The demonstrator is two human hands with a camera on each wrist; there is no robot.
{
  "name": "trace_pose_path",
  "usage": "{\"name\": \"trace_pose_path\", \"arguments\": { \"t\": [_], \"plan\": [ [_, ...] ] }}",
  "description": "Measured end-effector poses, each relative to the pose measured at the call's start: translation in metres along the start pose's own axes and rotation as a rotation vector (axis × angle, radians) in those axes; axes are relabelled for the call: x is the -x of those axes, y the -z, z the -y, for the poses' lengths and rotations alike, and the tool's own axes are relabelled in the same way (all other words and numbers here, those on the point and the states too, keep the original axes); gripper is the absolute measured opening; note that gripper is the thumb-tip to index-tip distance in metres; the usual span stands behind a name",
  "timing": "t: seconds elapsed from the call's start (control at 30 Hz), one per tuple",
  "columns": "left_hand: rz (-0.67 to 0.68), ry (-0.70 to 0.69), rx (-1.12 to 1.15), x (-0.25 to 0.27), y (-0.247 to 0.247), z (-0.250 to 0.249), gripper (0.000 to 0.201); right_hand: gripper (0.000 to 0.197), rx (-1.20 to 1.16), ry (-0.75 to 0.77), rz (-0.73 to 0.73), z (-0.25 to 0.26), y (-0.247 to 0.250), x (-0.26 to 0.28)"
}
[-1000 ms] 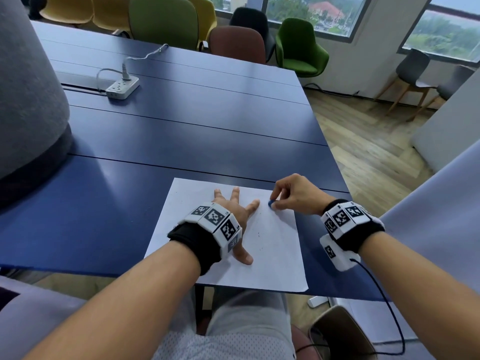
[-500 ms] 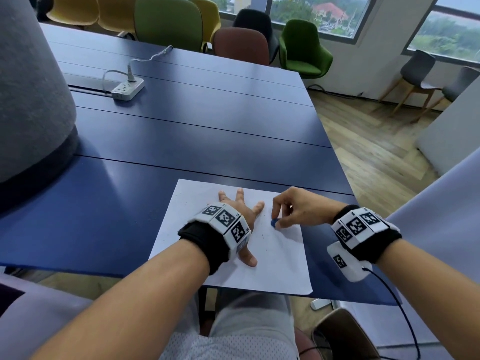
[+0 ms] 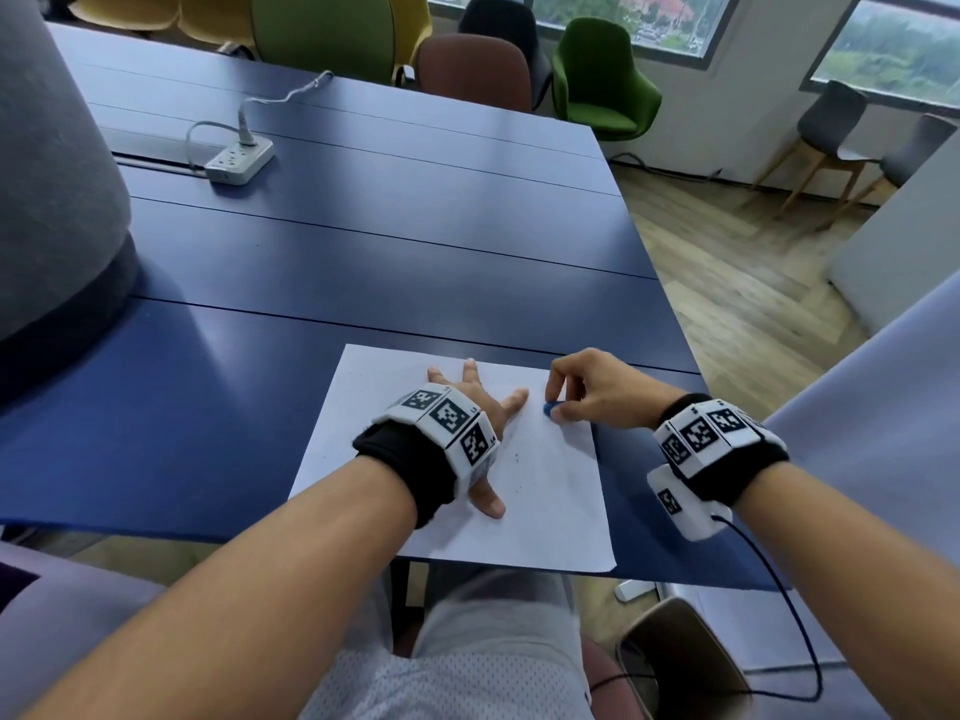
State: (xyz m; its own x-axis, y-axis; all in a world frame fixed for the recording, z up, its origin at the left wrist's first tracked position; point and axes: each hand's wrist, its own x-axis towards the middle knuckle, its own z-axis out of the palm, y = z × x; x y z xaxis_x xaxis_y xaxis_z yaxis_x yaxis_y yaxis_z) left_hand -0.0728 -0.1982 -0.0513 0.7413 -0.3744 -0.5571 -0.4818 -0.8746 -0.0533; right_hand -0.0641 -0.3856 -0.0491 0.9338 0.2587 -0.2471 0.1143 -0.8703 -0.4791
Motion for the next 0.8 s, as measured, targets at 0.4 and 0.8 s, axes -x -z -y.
{"name": "trace_pose_path", "arguments": {
  "t": [0.4,0.8],
  "plan": [
    [0.022,0.009,-0.022,0.001,0.005,0.0,0.148,0.008,0.014,0.037,0.083,0.006,-0.005,0.007],
    [0.01,0.002,0.011,0.002,0.005,0.001,0.146,0.022,0.012,0.095,0.226,0.025,-0.012,0.017]
  ]
}}
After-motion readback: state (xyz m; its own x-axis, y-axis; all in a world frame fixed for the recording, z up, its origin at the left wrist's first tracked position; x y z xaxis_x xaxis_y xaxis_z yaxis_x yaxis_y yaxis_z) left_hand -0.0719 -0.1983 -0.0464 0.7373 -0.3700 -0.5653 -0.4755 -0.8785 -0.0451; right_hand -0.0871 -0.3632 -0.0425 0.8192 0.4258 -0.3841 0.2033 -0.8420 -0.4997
